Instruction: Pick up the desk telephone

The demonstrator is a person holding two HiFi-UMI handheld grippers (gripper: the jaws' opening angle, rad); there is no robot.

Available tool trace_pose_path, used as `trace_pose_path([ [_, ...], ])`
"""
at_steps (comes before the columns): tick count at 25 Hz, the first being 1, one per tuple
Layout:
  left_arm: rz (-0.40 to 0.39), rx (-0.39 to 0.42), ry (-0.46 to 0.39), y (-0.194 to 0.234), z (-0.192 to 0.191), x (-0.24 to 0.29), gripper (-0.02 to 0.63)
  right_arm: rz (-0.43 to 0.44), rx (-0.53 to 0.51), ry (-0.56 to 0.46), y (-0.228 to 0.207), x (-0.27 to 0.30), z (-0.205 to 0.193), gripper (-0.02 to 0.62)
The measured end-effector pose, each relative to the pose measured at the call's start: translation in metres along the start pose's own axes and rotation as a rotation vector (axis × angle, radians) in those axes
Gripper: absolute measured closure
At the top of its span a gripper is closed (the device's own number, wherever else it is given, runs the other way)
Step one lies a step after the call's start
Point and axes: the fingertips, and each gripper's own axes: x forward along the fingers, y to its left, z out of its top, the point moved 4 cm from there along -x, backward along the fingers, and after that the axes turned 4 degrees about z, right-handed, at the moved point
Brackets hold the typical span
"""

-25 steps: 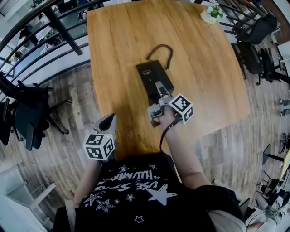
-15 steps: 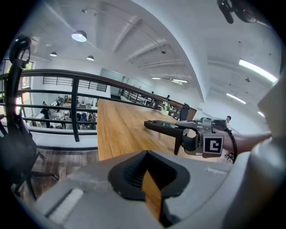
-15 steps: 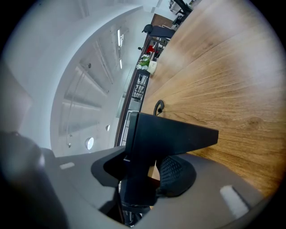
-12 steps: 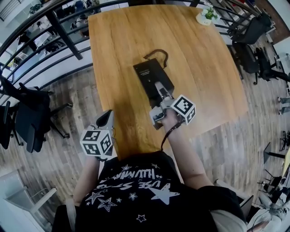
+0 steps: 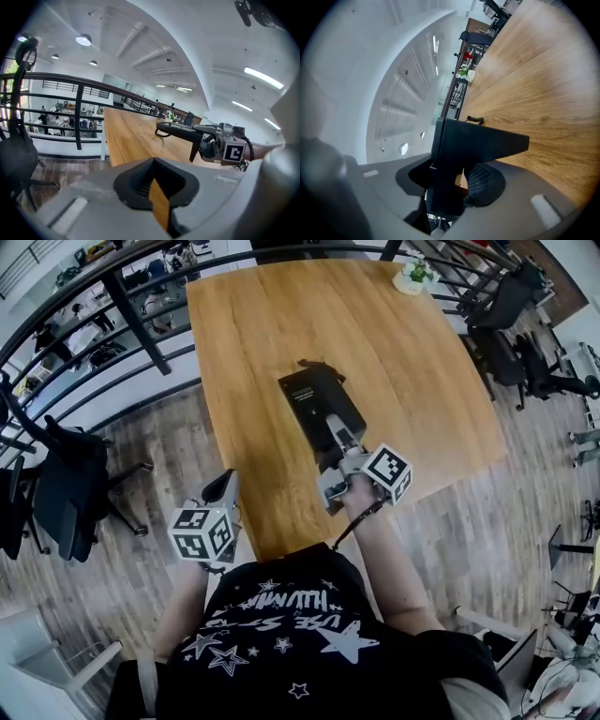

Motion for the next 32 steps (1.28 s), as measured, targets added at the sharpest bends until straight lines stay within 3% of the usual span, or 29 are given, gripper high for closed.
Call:
trace_pose_path([
  [15, -0.065, 0.044, -0.017, -0.001, -0.025, -0.035, 0.604, -0.002, -0.003, -0.099, 0.0, -0.106, -0.046, 0.413],
  [24, -0.06, 0.019, 0.007, -0.02, -0.042, -0.028, 0.604, 0.054, -0.033, -0.053, -0.01, -0.125, -0.047, 0.408],
  [32, -0.044, 0.033, -0.011, -0.052, -0.055, -0.035, 0.604, 0.098, 0.022, -0.023, -0.019, -0.158, -0.056, 0.407],
])
